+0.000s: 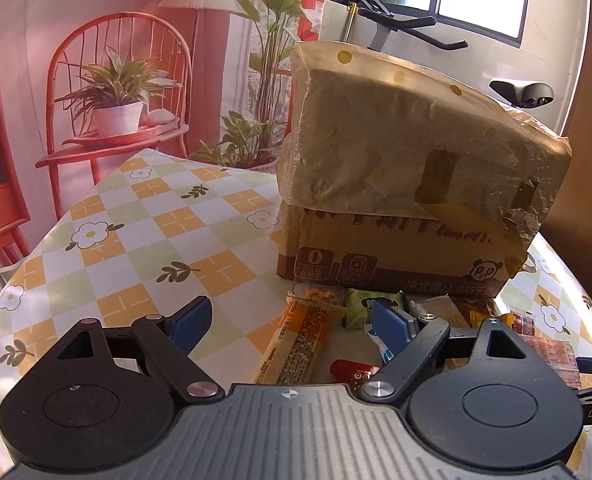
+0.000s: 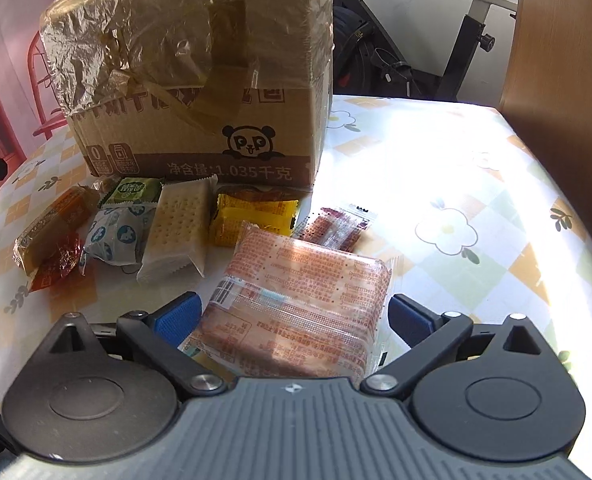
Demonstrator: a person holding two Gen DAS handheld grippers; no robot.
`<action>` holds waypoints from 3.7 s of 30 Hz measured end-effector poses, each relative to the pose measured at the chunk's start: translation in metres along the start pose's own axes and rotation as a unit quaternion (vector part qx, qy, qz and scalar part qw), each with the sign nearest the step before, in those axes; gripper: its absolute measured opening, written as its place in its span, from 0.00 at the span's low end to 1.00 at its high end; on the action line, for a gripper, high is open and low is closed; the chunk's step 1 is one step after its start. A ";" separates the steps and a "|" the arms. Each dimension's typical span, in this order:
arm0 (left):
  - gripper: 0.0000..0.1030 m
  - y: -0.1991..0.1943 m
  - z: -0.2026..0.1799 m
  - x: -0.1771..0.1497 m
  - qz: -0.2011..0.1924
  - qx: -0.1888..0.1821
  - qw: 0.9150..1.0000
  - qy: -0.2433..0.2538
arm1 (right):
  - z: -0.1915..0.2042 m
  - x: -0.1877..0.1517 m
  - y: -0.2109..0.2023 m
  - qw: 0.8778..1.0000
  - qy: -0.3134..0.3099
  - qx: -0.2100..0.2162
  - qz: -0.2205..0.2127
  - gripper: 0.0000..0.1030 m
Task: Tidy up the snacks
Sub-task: 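Lower the right gripper to the pink wrapped pastry beside the box, then close the right gripper on the pink wrapped pastry, then grasp the orange stick snack with the left gripper while the right lifts the pastry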
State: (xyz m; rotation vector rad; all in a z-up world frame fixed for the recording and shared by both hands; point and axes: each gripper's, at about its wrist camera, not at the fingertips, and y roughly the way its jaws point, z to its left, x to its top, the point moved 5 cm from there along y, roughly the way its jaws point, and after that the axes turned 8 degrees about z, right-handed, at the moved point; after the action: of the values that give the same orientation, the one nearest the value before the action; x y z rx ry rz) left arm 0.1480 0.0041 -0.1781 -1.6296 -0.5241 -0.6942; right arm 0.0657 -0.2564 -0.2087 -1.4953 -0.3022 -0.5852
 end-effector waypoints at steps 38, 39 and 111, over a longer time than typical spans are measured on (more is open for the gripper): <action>0.85 0.005 0.000 0.001 0.008 -0.003 1.000 0.004 | 0.031 0.038 -0.016 0.997 -0.039 0.012 -0.067 0.80; 0.85 0.005 0.000 0.001 0.008 -0.003 1.000 0.004 | 0.033 0.039 -0.016 0.997 -0.040 0.013 -0.068 0.80; 0.37 0.009 0.015 0.012 -0.012 0.008 0.998 0.056 | 0.053 0.044 -0.028 0.994 -0.037 0.034 -0.096 0.80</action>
State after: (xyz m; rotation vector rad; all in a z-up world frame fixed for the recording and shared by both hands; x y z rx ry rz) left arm 0.1653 0.0167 -0.1773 -1.5611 -0.4683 -0.7927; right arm 0.0958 -0.2116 -0.1575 -1.4321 -0.5234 -0.6674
